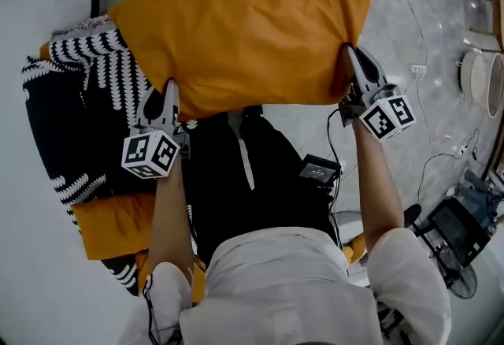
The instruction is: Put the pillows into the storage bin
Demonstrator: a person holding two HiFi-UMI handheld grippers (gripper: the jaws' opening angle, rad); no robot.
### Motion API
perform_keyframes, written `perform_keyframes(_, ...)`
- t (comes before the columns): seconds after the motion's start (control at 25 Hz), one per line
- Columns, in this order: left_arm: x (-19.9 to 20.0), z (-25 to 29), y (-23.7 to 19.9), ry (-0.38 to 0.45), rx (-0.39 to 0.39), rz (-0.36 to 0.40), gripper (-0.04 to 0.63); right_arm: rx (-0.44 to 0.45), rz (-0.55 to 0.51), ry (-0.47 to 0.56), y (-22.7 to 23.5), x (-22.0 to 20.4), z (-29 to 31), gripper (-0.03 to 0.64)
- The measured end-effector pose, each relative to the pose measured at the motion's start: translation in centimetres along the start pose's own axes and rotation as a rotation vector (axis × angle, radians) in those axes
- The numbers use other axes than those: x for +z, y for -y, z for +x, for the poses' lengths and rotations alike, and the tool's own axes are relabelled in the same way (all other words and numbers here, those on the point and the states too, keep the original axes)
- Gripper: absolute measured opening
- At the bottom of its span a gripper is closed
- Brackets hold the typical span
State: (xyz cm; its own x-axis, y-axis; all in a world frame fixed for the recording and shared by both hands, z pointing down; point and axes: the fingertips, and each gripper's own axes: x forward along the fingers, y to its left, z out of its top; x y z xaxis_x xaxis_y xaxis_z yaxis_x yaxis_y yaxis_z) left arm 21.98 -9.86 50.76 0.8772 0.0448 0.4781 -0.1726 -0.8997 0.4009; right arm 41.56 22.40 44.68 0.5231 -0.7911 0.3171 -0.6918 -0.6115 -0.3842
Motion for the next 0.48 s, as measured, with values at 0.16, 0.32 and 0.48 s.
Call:
perform_keyframes(0.16, -2.9, 4.5, 6.3, -0.097, -0.065, 0.040, 0.077, -0.070, 0.042, 0.003, 6.8, -1.6, -5.8, 0.031)
perform_keyframes(0.32, -6.4, 8.9, 10.5, -0.216, -0.127, 0.076, 0.077, -0.175, 0.124, -0.026, 12.5, -4.5, -9.7, 0.031)
perform_keyframes(0.48, -10.1, 13.0, 10.5, -0.292, -0.155, 0.084, 0.077, -0.219, 0.154, -0.045, 16.4, -8.3, -9.4, 0.031)
